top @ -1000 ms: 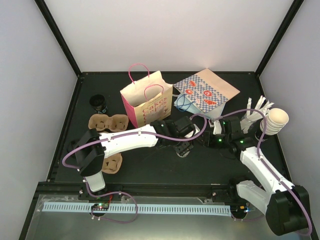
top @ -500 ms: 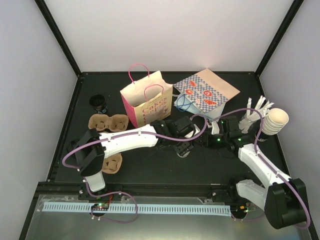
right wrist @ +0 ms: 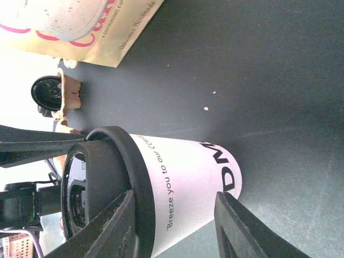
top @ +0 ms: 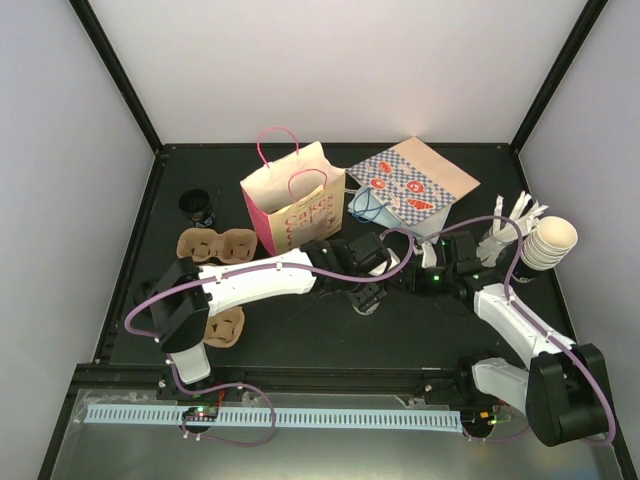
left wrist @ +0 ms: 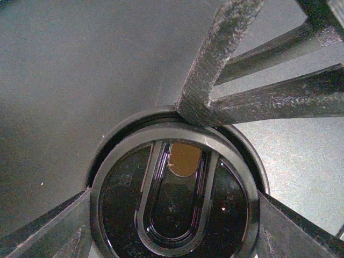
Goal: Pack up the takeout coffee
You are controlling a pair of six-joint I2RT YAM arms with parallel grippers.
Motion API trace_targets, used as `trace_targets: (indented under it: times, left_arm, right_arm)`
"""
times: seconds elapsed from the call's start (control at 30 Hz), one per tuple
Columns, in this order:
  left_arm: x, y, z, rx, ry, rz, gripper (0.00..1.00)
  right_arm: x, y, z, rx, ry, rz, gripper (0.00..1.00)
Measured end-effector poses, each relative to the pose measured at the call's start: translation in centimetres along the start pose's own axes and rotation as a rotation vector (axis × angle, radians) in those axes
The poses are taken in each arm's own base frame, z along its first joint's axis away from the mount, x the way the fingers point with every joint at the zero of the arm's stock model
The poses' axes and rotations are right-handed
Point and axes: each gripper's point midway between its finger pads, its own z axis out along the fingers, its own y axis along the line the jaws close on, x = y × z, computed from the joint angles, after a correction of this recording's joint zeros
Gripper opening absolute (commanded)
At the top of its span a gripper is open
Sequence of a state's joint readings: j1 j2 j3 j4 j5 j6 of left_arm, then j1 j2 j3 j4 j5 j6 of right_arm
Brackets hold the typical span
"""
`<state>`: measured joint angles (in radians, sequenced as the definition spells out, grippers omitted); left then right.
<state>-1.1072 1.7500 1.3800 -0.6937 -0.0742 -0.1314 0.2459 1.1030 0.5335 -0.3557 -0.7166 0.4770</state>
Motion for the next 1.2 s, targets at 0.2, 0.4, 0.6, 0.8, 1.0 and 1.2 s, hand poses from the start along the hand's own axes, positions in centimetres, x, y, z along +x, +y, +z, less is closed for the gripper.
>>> trace_targets:
  times: [0.2,0.4,0.6,0.8,1.0,1.2]
  left_arm:
    - [0.2,0.1,0.0,-0.005,0.011,0.000,0.78]
    - [0.3,0.2,0.0,-0.008,0.015,-0.001,0.78]
    - [0.4,0.3,0.0,-0.010,0.019,-0.003,0.78]
    - [0.4,0.4,-0.1,-0.009,0.021,-0.007,0.78]
    - [0.5,0.4,0.0,-0.008,0.028,-0.008,0.78]
    - [0.5,0.4,0.0,-0.008,0.039,-0.011,0.78]
  right_arm:
    - [0.3,-0.2,0.7,-0.066,-0.029,-0.002,0.42]
    - [0.4,-0.2,1.1,-0.133,-0.068,-0.009,0.40]
    - [0.6,-0.3,1.4,-0.177,-0.100,-0.011,0.38]
    - [0.4,-0.2,1.5,-0.182,-0.100,-0.002,0.36]
    - [0.4,-0.1,1.5,-0.179,-0.095,0.002,0.36]
    - [0.2,0.1,1.4,-0.168,-0.093,-0.001,0.36]
